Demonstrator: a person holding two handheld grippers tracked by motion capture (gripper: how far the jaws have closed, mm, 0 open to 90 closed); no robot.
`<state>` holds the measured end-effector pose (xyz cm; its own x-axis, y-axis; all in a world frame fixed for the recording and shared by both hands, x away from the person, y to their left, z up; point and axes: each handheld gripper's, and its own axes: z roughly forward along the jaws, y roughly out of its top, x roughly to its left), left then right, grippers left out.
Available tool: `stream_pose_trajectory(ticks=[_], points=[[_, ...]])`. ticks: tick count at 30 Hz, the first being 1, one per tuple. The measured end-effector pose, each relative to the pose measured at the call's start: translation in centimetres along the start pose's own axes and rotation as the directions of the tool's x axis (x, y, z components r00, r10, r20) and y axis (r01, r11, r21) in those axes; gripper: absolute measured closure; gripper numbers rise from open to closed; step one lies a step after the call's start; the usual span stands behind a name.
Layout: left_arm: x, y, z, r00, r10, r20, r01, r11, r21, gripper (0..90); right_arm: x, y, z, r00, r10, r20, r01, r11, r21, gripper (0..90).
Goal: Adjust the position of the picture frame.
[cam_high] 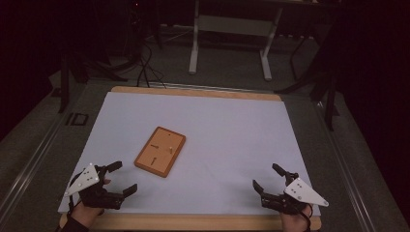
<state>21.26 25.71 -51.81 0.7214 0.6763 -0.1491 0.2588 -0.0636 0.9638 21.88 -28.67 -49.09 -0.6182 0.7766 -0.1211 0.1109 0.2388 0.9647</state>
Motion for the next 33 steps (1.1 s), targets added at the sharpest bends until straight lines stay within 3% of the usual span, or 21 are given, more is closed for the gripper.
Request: stream_pose_trajectory(ticks=[3, 4, 7, 11, 17, 28, 33], points=[[0.0, 0.1, 0.0, 0.9999, -0.010, 0.004, 0.010, 0.9999, 0.004, 0.0, 0.0, 0.0, 0.0, 1.0000, -0.001, 0.002, 0.001, 1.000, -0.003, 14.1], [0.0, 0.3, 0.1, 0.9996, -0.027, -0.011, 0.028, 0.9988, 0.040, 0.0, 0.0, 0.0, -0.1, 1.0000, 0.008, -0.002, -0.008, 1.000, -0.003, 13.7], [-0.2, 0.4, 0.0, 0.9997, -0.015, -0.018, 0.017, 0.9974, 0.071, 0.0, 0.1, 0.0, 0.0, 0.9999, 0.015, -0.006, -0.015, 1.000, -0.002, 13.6], [-0.2, 0.6, -0.3, 1.0000, 0.007, 0.003, -0.007, 0.9975, 0.071, 0.0, 0.1, -0.1, 0.1, 0.9996, 0.021, -0.019, -0.021, 1.000, 0.001, 13.6], [-0.1, 0.8, -0.2, 1.0000, 0.008, 0.004, -0.008, 0.9974, 0.072, 0.0, 0.2, -0.1, 0.1, 0.9994, 0.024, -0.025, -0.023, 1.000, 0.002, 13.6], [0.9, 1.7, 1.3, 0.9996, -0.013, 0.027, 0.010, 0.9966, 0.082, 1.2, 0.3, -0.1, 0.5, 0.9992, 0.020, -0.035, -0.019, 1.000, 0.015, 13.6], [0.9, 2.3, 1.7, 0.9995, 0.010, 0.028, -0.013, 0.9958, 0.091, 4.7, 0.3, -0.1, 0.4, 0.9989, 0.033, -0.034, -0.033, 0.999, 0.011, 13.6]])
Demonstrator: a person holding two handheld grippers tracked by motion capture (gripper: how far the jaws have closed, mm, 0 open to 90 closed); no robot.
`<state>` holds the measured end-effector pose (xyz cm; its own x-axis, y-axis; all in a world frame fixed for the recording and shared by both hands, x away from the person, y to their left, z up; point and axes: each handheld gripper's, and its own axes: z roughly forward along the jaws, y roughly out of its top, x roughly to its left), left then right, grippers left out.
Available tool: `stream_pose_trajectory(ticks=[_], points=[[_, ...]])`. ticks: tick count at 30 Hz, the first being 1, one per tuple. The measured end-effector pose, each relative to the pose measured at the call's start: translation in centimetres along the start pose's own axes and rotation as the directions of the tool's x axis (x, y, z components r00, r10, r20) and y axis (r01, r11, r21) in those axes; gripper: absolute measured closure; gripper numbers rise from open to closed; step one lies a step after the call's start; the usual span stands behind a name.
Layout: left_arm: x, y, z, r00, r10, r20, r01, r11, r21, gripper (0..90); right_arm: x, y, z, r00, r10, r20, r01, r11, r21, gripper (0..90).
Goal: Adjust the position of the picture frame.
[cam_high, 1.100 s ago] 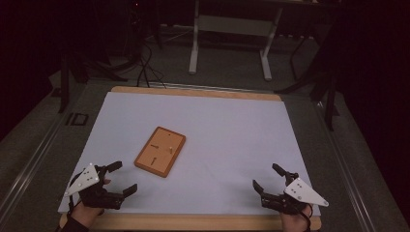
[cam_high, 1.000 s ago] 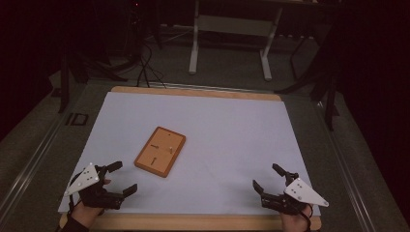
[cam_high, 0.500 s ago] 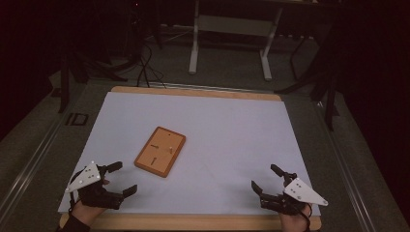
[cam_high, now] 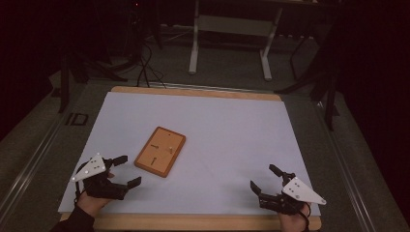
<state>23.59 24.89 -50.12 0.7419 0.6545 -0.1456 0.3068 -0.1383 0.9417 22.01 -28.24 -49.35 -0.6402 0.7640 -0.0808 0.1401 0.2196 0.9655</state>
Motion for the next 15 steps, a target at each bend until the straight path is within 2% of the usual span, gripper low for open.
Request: stream_pose_trajectory(ticks=[5, 11, 15], points=[[0.3, 1.1, 1.1, 0.9995, 0.028, 0.017, -0.029, 0.9995, 0.016, 11.4, 0.0, 0.0, 0.1, 1.0000, 0.002, -0.007, -0.001, 1.000, 0.003, 13.6], [1.2, 1.9, 2.8, 0.9993, 0.010, 0.036, -0.012, 0.9989, 0.045, 15.1, 0.0, 0.0, 0.3, 0.9999, 0.000, -0.013, 0.000, 1.000, 0.004, 13.6], [1.4, 2.5, 4.4, 0.9991, 0.016, 0.038, -0.019, 0.9971, 0.073, 20.3, 0.1, 0.2, 0.1, 0.9999, -0.003, -0.015, 0.003, 1.000, -0.003, 13.6]])
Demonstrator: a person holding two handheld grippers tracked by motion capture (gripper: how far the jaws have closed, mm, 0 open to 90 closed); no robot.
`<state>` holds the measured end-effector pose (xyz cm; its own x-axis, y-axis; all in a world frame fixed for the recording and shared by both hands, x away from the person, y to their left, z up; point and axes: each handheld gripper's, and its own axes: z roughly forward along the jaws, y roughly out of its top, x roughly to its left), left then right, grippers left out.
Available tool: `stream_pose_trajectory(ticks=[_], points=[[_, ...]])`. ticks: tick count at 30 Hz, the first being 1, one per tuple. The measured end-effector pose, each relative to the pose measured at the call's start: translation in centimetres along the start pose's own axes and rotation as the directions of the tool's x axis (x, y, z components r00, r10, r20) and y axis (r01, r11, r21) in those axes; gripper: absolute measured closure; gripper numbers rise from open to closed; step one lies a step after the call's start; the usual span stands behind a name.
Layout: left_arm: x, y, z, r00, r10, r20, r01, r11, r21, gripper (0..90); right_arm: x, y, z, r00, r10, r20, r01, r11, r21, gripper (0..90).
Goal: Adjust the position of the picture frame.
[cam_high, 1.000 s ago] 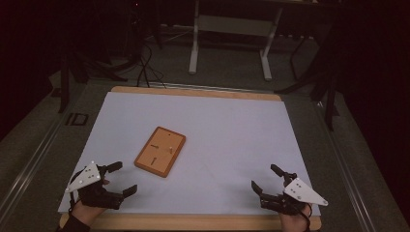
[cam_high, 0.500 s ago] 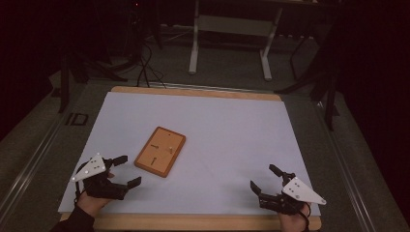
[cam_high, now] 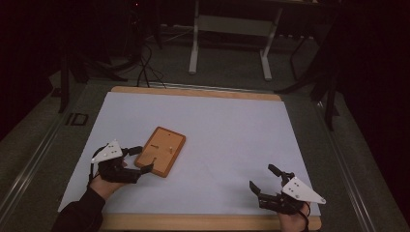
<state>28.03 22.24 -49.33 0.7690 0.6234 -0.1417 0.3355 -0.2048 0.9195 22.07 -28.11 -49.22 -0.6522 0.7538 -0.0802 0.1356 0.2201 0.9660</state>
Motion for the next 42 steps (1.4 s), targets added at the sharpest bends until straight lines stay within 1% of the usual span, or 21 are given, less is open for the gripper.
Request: stream_pose_trajectory(ticks=[2, 3, 4, 5, 7, 10, 14, 15, 16, 18, 20, 24, 26, 27, 28, 32, 33, 35, 36, 38, 42], points=[[0.3, 0.2, 0.8, 1.0000, -0.001, 0.007, 0.001, 0.9999, 0.012, 22.8, 0.1, 0.0, -0.1, 1.0000, 0.001, 0.001, -0.001, 1.000, -0.003, 13.6], [0.3, 0.2, 0.8, 1.0000, -0.001, 0.007, 0.001, 0.9999, 0.012, 24.7, 0.1, 0.0, -0.1, 1.0000, 0.001, 0.001, -0.001, 1.000, -0.003, 13.6], [0.5, 0.5, 1.7, 0.9999, 0.010, -0.001, -0.010, 0.9995, 0.031, 24.7, 0.1, 0.0, 0.0, 1.0000, 0.003, -0.001, -0.003, 1.000, -0.001, 13.6], [0.7, 0.6, 2.2, 1.0000, 0.009, 0.002, -0.009, 0.9993, 0.035, 29.9, 0.1, -0.1, 0.0, 1.0000, 0.005, -0.007, -0.005, 1.000, 0.004, 13.7], [1.0, 0.8, 3.1, 0.9998, 0.016, 0.007, -0.017, 0.9985, 0.051, 33.9, 0.1, -0.1, -0.1, 1.0000, 0.004, -0.006, -0.004, 1.000, 0.005, 13.6], [1.5, 0.8, 4.5, 0.9997, 0.022, -0.005, -0.022, 0.9962, 0.085, 40.3, 0.1, -0.1, -0.2, 0.9999, 0.010, -0.004, -0.010, 1.000, 0.004, 13.6], [1.9, 0.6, 6.0, 0.9998, 0.018, -0.006, -0.017, 0.9935, 0.113, 44.5, -0.1, -0.2, -0.2, 0.9997, 0.021, -0.010, -0.020, 1.000, 0.009, 13.6], [1.9, 0.6, 6.3, 0.9998, 0.017, 0.005, -0.017, 0.9928, 0.119, 45.1, -0.1, -0.2, -0.2, 0.9996, 0.023, -0.014, -0.023, 1.000, 0.013, 13.6], [1.8, 0.7, 6.6, 0.9997, 0.024, 0.001, -0.024, 0.9909, 0.133, 45.1, -0.1, -0.2, -0.1, 0.9996, 0.024, -0.015, -0.024, 1.000, 0.012, 13.7], [1.8, 0.7, 7.2, 0.9983, 0.057, -0.009, -0.055, 0.9863, 0.155, 45.2, -0.1, -0.2, 0.0, 0.9995, 0.026, -0.019, -0.026, 1.000, 0.013, 13.7], [1.7, 0.8, 7.6, 0.9963, 0.083, -0.022, -0.078, 0.9811, 0.177, 48.3, -0.1, -0.2, 0.0, 0.9994, 0.025, -0.023, -0.024, 1.000, 0.017, 13.7], [1.9, 0.7, 8.4, 0.9969, 0.078, -0.008, -0.075, 0.9766, 0.201, 54.0, -0.1, -0.3, 0.0, 0.9992, 0.026, -0.030, -0.026, 0.999, 0.020, 13.7], [1.9, 0.5, 8.7, 0.9980, 0.063, -0.001, -0.062, 0.9757, 0.210, 57.8, -0.2, -0.3, 0.0, 0.9991, 0.028, -0.031, -0.027, 0.999, 0.021, 13.8], [2.0, 0.5, 8.8, 0.9987, 0.050, 0.011, -0.051, 0.9752, 0.216, 61.9, -0.2, -0.3, 0.0, 0.9991, 0.030, -0.029, -0.029, 0.999, 0.025, 13.9], [2.0, 0.5, 8.9, 0.9993, 0.032, 0.018, -0.035, 0.9759, 0.215, 62.8, -0.2, -0.3, 0.0, 0.9991, 0.031, -0.029, -0.031, 0.999, 0.031, 13.9], [2.1, 0.4, 9.3, 0.9993, 0.037, -0.011, -0.034, 0.9763, 0.214, 65.2, -0.3, -0.3, 0.0, 0.9990, 0.034, -0.030, -0.033, 0.999, 0.037, 13.9], [2.1, 0.4, 9.4, 0.9991, 0.040, -0.014, -0.036, 0.9758, 0.216, 67.5, -0.3, -0.3, 0.0, 0.9989, 0.034, -0.031, -0.033, 0.999, 0.035, 13.9], [2.1, 0.4, 9.7, 0.9984, 0.049, -0.027, -0.042, 0.9718, 0.232, 69.1, -0.2, -0.3, 0.0, 0.9989, 0.033, -0.033, -0.032, 0.999, 0.034, 13.9], [2.0, 0.3, 9.8, 0.9985, 0.051, -0.022, -0.044, 0.9702, 0.238, 69.7, -0.2, -0.3, 0.0, 0.9989, 0.033, -0.033, -0.032, 0.999, 0.034, 13.9], [1.9, 0.2, 10.1, 0.9982, 0.056, -0.023, -0.049, 0.9693, 0.241, 72.2, -0.3, -0.3, 0.0, 0.9988, 0.035, -0.034, -0.033, 0.999, 0.036, 13.9], [1.8, 0.0, 10.4, 0.9976, 0.061, -0.033, -0.052, 0.9728, 0.226, 74.8, -0.3, -0.3, 0.1, 0.9985, 0.038, -0.041, -0.036, 0.999, 0.040, 14.0]])
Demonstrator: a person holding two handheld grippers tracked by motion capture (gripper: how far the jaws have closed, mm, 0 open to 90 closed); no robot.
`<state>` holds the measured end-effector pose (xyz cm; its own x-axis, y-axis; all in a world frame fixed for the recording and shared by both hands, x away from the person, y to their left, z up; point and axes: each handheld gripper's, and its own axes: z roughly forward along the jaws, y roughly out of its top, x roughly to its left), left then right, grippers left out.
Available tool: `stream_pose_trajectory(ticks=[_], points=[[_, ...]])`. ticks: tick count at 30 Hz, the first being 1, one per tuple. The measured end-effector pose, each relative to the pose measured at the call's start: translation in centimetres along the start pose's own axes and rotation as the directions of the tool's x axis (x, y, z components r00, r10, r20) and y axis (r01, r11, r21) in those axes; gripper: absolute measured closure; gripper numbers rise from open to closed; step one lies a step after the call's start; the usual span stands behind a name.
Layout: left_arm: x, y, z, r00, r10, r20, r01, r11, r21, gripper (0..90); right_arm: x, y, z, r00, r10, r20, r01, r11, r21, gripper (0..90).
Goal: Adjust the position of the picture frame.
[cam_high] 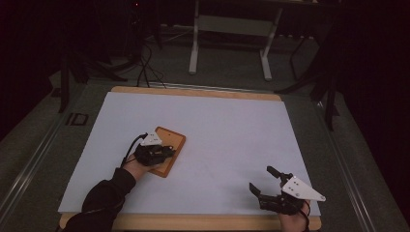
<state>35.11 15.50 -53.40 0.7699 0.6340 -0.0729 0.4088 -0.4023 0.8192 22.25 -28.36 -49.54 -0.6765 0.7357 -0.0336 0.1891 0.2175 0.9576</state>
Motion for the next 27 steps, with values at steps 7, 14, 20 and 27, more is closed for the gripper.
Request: stream_pose_trajectory(ticks=[7, 14, 20, 27], points=[[-0.05, -0.20, 0.35, 0.9997, -0.004, -0.023, 0.004, 1.0000, 0.000, 83.0, 0.03, -0.02, 0.04, 1.0000, 0.000, -0.009, 0.000, 1.000, 0.004, 14.1], [-0.46, -0.05, 0.29, 0.9980, 0.023, -0.058, -0.023, 0.9997, 0.009, 84.7, 0.16, 0.01, 0.11, 0.9998, -0.008, -0.020, 0.008, 1.000, 0.008, 14.2], [-0.18, 0.39, -0.41, 0.9984, 0.011, -0.055, -0.011, 0.9999, 0.002, 85.2, 0.04, -0.02, 0.10, 0.9997, -0.005, -0.025, 0.005, 1.000, 0.009, 14.3], [-0.30, 0.59, -0.58, 0.9991, 0.017, -0.038, -0.016, 0.9997, 0.019, 85.3, 0.08, 0.00, 0.08, 0.9995, -0.002, -0.032, 0.002, 1.000, 0.007, 14.4]])
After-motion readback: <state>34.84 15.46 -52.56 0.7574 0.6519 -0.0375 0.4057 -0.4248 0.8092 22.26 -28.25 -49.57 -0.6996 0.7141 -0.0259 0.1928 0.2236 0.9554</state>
